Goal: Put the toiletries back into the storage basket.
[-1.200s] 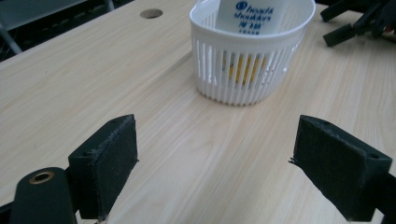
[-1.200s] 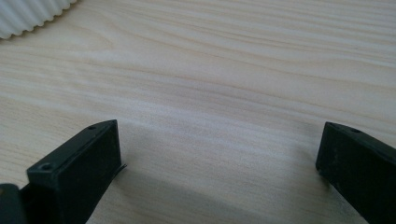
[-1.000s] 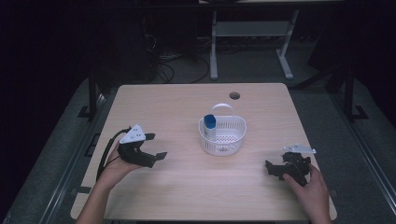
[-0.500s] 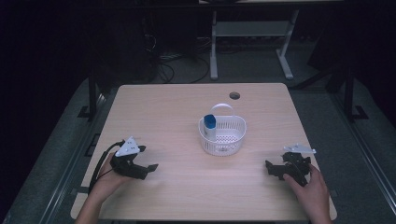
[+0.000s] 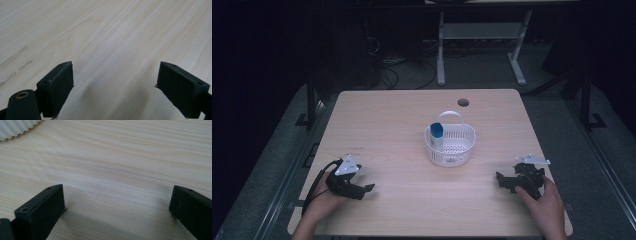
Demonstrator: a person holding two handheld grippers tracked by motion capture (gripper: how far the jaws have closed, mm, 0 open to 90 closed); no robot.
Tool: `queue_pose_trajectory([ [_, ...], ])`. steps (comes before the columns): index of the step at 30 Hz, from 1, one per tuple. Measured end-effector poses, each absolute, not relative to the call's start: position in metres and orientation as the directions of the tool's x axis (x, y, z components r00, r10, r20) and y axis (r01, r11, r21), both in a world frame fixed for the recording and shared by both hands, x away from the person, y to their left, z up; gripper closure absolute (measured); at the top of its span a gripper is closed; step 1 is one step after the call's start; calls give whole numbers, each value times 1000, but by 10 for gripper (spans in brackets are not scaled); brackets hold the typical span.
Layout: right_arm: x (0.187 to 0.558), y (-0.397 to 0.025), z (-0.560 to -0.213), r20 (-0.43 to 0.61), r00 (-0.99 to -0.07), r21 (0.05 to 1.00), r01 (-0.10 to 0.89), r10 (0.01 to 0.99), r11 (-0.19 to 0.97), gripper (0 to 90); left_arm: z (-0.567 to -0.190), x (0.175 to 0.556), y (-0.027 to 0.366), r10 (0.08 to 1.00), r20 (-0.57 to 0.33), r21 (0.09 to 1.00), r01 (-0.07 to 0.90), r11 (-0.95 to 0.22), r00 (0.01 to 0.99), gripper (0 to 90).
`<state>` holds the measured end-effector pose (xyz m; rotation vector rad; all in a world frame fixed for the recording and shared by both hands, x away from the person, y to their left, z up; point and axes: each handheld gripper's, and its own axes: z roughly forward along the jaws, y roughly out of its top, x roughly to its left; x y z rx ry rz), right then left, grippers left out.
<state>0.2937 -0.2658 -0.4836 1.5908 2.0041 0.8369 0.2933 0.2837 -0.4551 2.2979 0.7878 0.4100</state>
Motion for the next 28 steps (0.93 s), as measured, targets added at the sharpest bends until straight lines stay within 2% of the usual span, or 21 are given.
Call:
queue_pose_trajectory([
  [9, 294, -266, -484, 25, -237, 697, 701, 971, 153, 0, -465, 291, 289, 635, 80, 657, 439, -613, 768, 134],
  [13, 294, -266, -484, 25, -237, 696, 701, 971, 153, 0, -468, 290, 292, 640, 56, 680, 440, -586, 767, 134],
  [16, 294, -266, -484, 25, -237, 697, 701, 971, 153, 0, -472, 291, 297, 650, 5, 703, 460, -543, 760, 132],
  [28, 294, -266, -484, 25, -237, 696, 701, 971, 153, 0, -475, 289, 299, 643, 6, 723, 441, -531, 765, 133],
])
